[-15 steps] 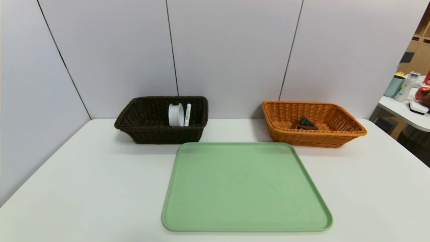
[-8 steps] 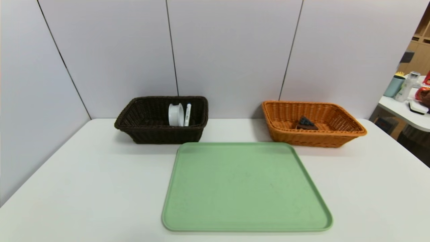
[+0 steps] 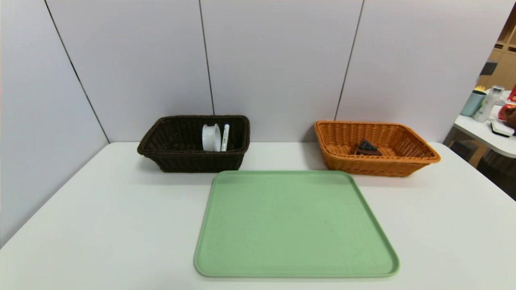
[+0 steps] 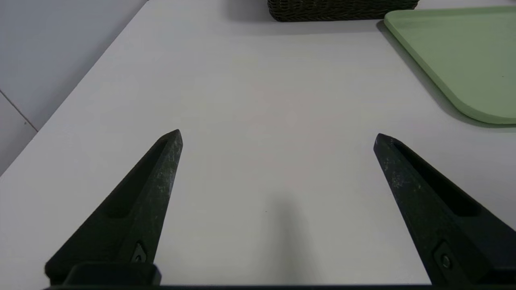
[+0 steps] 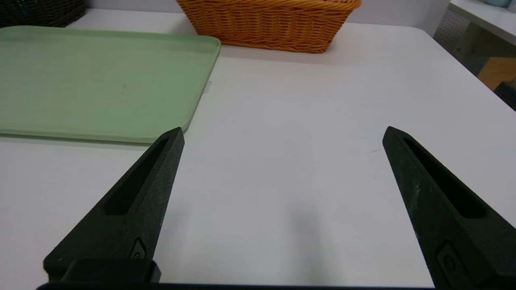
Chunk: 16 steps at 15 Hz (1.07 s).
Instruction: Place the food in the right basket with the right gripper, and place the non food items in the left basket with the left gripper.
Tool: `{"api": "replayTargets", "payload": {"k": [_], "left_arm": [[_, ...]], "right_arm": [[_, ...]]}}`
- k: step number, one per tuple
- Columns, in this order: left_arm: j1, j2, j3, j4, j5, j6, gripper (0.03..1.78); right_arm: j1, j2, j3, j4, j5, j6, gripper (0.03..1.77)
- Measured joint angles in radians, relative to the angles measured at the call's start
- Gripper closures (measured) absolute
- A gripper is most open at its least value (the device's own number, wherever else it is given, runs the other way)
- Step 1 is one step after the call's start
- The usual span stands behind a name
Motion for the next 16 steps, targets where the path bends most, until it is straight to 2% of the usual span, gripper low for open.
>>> {"api": "replayTargets", "payload": {"k": [10,13,16], "left_arm": [[-0.001,0.002,-0.003,-0.002,0.007,-0.029,0.12],[-0.001,0.001,-0.001,-0.013,0.011,-0.052,0.12],[-0.001,0.001,0.002,-0.023,0.013,-0.054,0.12]], "right_arm": [[0.000,0.000,0.005,-0.015,-0.003,0.036,0.10],[0.000,0.000,0.005,-0.016,-0.036,0.082,0.10],[0.000,0.000,0.005,-0.017,-0.036,0.083,0.10]]}}
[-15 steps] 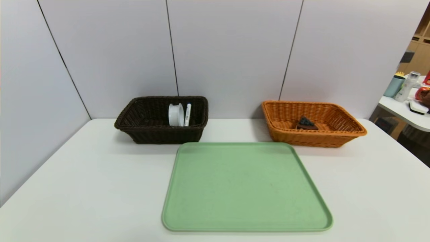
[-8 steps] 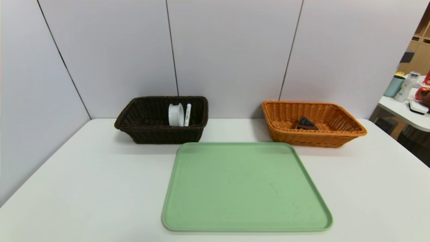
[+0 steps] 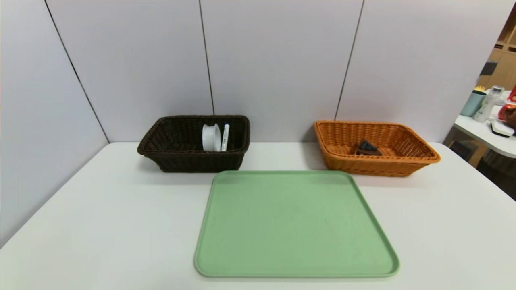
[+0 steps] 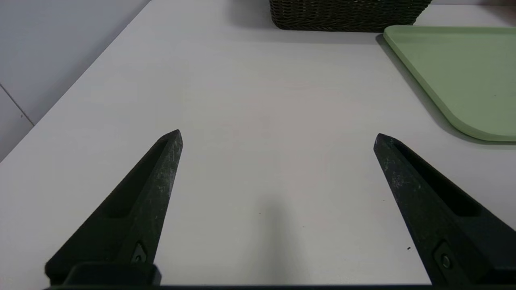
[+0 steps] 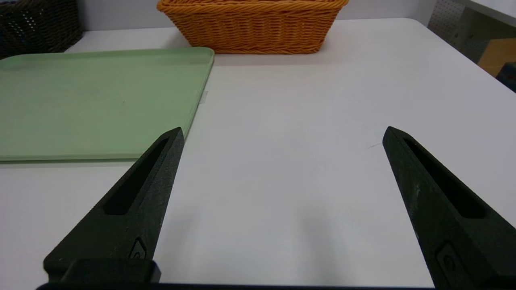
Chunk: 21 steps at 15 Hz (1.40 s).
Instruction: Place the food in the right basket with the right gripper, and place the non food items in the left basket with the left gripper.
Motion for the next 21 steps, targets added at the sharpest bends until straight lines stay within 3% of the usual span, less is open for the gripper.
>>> {"api": "replayTargets", "payload": {"k": [21], "left_arm": [[0.000,0.000,0.000,0.000,0.004,-0.003,0.12]], "right_arm": [[0.000,0.000,0.000,0.000,-0.001,0.002,0.10]]}}
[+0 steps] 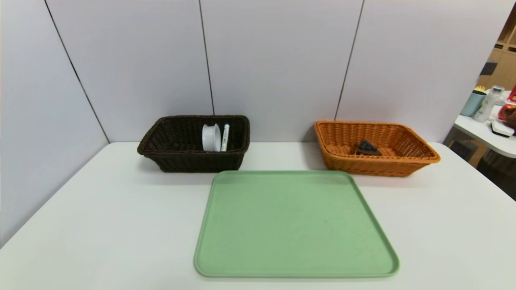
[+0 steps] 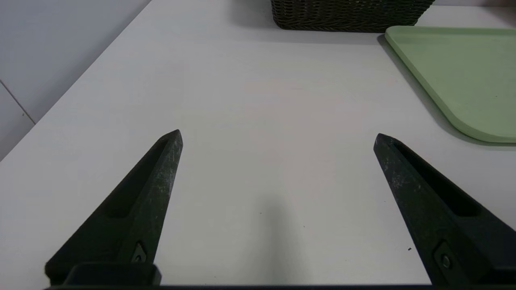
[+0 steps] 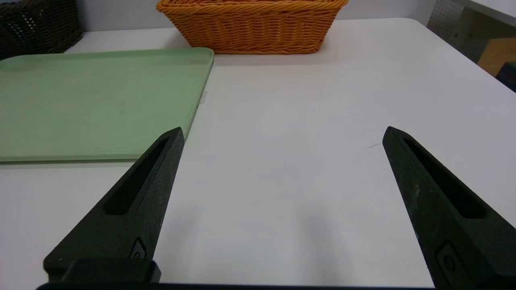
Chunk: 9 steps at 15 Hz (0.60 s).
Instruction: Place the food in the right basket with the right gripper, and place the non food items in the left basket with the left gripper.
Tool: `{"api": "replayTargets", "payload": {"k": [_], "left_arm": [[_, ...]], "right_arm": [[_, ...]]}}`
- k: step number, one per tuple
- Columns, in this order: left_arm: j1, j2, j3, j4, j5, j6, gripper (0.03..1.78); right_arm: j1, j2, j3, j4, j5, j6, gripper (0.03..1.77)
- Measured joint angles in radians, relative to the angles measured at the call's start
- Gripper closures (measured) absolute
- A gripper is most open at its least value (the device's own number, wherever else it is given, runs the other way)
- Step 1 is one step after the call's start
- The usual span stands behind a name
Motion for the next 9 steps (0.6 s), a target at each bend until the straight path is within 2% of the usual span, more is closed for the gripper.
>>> {"api": "replayTargets", "payload": {"k": [9], "left_arm": [[0.000,0.000,0.001,0.000,0.000,0.000,0.12]], "right_arm": [[0.000,0.000,0.000,0.000,0.000,0.000,0.10]]}}
